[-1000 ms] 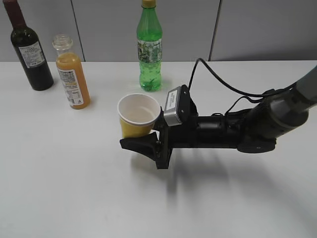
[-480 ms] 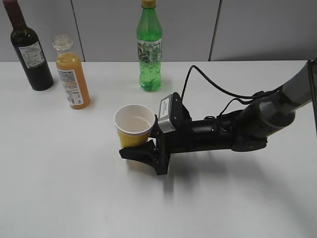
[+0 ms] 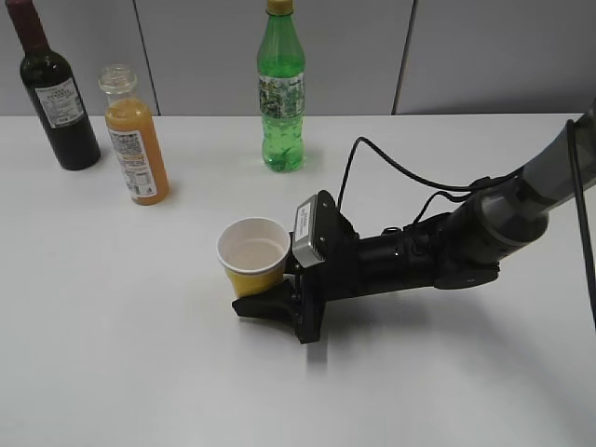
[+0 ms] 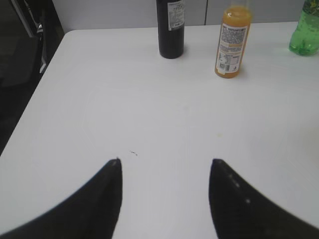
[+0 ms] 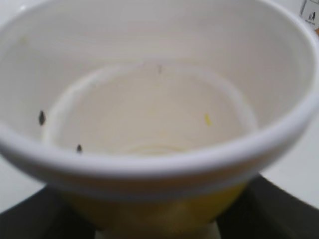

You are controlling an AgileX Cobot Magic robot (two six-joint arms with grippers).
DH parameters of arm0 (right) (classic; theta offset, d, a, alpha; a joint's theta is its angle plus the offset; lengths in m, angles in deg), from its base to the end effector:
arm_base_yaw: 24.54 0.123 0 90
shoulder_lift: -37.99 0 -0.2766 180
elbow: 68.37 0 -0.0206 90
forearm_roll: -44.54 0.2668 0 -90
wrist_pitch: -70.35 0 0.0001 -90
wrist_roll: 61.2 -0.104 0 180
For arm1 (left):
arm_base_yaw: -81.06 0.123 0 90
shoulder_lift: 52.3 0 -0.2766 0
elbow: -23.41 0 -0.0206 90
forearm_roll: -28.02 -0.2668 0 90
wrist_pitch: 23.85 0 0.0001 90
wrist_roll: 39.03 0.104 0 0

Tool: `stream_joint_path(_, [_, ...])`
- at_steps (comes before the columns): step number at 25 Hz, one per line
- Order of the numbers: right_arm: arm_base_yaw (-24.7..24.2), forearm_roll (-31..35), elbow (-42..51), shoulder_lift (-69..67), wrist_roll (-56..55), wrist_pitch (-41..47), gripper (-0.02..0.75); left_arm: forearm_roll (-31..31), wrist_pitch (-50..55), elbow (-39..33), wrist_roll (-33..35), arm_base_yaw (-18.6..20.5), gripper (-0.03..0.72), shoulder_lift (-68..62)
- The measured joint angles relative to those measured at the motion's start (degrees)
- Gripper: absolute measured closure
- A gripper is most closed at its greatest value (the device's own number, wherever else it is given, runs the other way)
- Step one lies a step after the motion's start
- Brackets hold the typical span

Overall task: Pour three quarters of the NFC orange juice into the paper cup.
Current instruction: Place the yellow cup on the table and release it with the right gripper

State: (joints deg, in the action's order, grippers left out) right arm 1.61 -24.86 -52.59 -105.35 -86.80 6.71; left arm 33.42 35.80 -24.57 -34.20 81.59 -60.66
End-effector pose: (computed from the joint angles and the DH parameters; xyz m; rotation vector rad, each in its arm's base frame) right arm 0.3057 0.2472 0.0147 -1.3441 1.5279 1.0793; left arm 0.0303 -0.0082 0.2829 0.0791 2.0197 -0.0532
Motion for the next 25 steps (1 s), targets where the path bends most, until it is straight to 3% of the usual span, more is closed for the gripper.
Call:
stream_joint_path(12, [0.00, -3.48, -0.62, -0.04, -0.17, 3.44, 0.291, 0.00, 0.00, 0.00, 0.00, 0.00, 0.263, 0.00])
stream_joint_path(19, [0.00, -3.68, -0.62, -0.04, -0.56, 3.82, 0.148, 0.00, 0.00, 0.00, 0.00, 0.00, 0.263, 0.00])
stream_joint_path(25, [-0.08, -5.37, -0.66, -0.04, -1.42, 3.76, 0.131, 0.00, 0.00, 0.00, 0.00, 0.00, 0.263, 0.00])
